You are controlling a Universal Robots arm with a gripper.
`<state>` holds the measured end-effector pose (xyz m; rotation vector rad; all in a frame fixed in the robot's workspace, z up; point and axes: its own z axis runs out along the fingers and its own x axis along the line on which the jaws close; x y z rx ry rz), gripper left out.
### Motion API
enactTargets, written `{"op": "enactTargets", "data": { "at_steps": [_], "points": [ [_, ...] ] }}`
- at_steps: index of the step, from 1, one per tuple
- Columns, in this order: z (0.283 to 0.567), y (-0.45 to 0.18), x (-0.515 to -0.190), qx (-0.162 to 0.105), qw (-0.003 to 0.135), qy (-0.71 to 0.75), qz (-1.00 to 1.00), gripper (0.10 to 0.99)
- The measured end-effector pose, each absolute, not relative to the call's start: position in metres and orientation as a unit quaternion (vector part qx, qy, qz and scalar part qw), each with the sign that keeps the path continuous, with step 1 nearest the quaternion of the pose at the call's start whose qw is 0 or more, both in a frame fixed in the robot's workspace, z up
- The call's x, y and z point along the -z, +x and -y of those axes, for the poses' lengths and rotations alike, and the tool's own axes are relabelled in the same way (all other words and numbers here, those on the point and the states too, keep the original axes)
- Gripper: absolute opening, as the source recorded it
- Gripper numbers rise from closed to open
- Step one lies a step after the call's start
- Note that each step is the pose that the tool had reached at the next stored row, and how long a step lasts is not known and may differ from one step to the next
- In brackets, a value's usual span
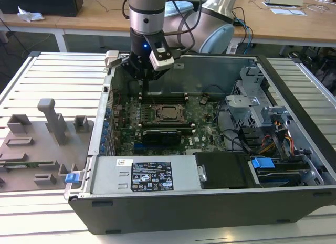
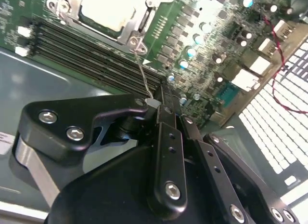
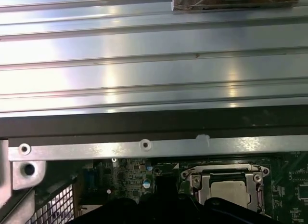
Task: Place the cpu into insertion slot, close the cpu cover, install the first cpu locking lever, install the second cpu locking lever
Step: 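Install the first cpu locking lever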
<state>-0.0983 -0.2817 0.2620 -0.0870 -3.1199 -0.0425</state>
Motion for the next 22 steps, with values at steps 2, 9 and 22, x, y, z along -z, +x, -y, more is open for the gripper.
{"op": "enactTargets", "data": {
  "at_steps": [2, 9, 22],
  "points": [
    [0.282, -0.092, -0.262, 0.014, 0.010, -0.028, 0.999, 0.106],
    [0.282, -0.068, -0.260, 0.014, 0.011, -0.028, 0.999, 0.106],
    [0.283, -0.051, -0.258, 0.014, 0.011, -0.028, 0.999, 0.106]
  ]
}}
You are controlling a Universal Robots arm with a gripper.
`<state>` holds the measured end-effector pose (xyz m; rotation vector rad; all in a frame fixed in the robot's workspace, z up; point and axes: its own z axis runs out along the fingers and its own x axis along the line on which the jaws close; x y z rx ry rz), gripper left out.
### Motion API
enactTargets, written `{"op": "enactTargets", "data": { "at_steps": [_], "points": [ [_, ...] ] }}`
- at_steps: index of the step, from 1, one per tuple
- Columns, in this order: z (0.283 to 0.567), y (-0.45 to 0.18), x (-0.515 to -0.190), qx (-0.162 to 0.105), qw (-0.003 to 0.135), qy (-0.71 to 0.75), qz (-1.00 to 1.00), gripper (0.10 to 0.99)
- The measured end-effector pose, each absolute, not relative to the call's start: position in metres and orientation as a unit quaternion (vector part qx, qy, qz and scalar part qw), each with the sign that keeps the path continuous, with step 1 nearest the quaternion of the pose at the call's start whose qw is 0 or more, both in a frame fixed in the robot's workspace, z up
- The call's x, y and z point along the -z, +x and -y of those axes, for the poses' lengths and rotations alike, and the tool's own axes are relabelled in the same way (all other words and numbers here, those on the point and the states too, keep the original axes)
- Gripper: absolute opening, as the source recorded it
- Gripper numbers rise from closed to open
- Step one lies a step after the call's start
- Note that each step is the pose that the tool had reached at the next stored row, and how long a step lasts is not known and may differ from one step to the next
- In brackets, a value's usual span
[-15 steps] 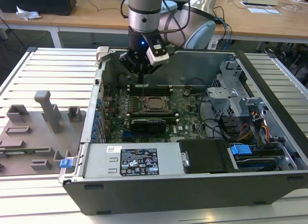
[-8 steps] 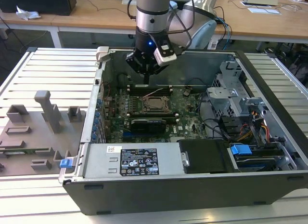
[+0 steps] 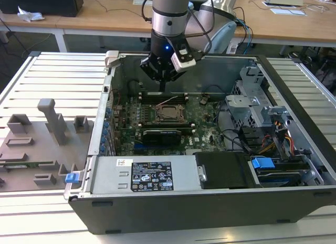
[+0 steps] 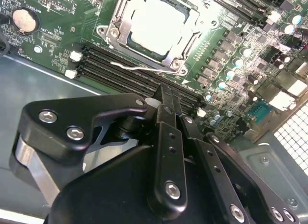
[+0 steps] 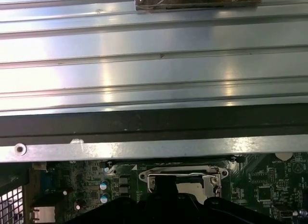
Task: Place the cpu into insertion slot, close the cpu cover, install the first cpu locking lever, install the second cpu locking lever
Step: 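Install the first cpu locking lever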
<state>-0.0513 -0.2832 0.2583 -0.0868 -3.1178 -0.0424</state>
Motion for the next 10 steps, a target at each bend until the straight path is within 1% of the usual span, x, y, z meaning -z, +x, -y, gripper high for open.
{"op": "enactTargets", "data": {
  "at_steps": [6, 10],
  "points": [
    [0.297, -0.051, -0.254, 0.022, 0.011, -0.028, 0.999, 0.106],
    [0.298, -0.051, -0.245, 0.025, 0.011, -0.028, 0.999, 0.106]
  ]
}}
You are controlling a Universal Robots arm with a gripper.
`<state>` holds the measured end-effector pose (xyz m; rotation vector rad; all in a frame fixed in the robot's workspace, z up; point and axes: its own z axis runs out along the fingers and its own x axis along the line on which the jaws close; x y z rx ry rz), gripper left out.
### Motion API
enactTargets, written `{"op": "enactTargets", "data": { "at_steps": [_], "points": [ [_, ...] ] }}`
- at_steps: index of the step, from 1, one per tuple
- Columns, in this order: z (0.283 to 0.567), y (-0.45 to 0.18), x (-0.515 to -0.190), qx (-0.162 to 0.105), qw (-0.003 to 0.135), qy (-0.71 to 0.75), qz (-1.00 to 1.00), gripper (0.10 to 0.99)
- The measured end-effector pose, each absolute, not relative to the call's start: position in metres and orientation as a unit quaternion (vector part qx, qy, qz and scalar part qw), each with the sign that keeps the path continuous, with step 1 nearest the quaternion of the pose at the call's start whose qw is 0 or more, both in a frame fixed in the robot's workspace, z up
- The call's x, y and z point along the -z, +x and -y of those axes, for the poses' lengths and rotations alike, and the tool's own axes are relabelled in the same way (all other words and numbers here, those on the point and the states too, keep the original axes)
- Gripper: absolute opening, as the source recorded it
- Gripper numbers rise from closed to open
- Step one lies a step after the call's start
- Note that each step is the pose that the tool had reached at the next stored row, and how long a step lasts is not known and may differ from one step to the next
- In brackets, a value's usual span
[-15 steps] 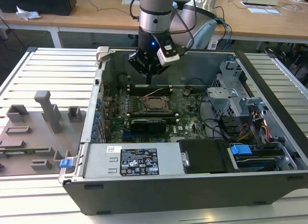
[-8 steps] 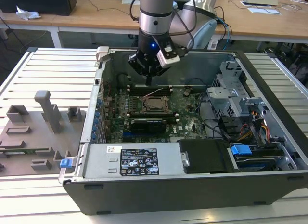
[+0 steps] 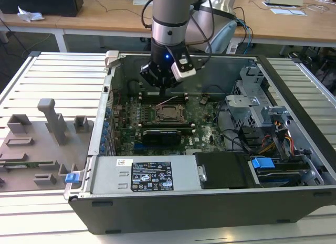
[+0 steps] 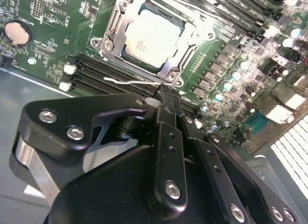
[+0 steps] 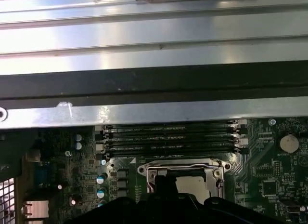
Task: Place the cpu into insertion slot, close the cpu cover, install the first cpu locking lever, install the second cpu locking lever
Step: 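Install the first cpu locking lever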
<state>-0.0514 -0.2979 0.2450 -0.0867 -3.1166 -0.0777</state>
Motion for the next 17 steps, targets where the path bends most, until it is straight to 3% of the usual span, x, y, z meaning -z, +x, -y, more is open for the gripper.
{"op": "enactTargets", "data": {
  "at_steps": [17],
  "points": [
    [0.285, -0.051, -0.226, 0.026, 0.012, 0.009, 1.000, 0.106]
  ]
}}
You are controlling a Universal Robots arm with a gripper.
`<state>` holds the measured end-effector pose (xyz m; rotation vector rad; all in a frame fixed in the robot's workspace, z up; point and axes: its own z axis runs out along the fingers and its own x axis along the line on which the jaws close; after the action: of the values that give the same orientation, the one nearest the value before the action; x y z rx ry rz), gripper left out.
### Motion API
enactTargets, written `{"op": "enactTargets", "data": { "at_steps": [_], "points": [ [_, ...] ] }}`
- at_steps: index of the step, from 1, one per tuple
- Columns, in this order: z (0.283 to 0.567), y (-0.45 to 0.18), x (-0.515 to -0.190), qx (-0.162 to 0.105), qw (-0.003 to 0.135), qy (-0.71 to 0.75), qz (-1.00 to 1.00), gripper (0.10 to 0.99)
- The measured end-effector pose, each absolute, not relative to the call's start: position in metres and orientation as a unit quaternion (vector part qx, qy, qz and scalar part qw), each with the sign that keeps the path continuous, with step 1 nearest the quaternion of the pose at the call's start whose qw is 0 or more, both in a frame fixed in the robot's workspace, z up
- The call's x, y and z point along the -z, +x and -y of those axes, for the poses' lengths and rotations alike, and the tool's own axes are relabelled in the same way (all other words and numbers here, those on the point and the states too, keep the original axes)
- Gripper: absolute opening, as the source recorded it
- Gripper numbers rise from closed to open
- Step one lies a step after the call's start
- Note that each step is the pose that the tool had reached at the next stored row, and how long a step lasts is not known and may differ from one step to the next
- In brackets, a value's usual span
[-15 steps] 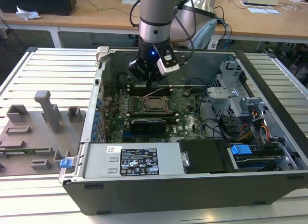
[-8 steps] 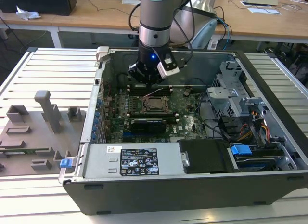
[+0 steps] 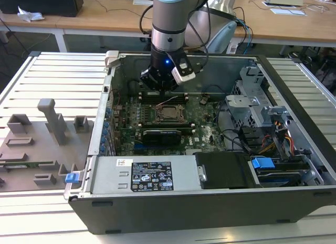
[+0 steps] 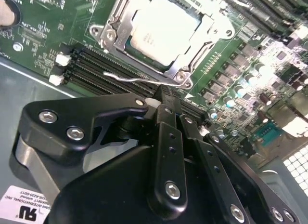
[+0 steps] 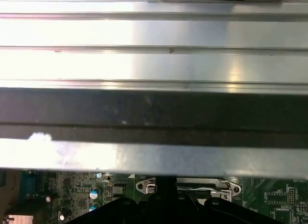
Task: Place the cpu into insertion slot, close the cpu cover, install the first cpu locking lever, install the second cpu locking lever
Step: 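Install the first cpu locking lever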
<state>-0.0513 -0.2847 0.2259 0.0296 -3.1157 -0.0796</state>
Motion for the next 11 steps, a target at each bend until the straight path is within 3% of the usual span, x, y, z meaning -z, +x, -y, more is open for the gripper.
{"op": "enactTargets", "data": {
  "at_steps": [11],
  "points": [
    [0.283, -0.039, -0.219, 0.026, 0.013, 0.010, 1.000, 0.106]
  ]
}}
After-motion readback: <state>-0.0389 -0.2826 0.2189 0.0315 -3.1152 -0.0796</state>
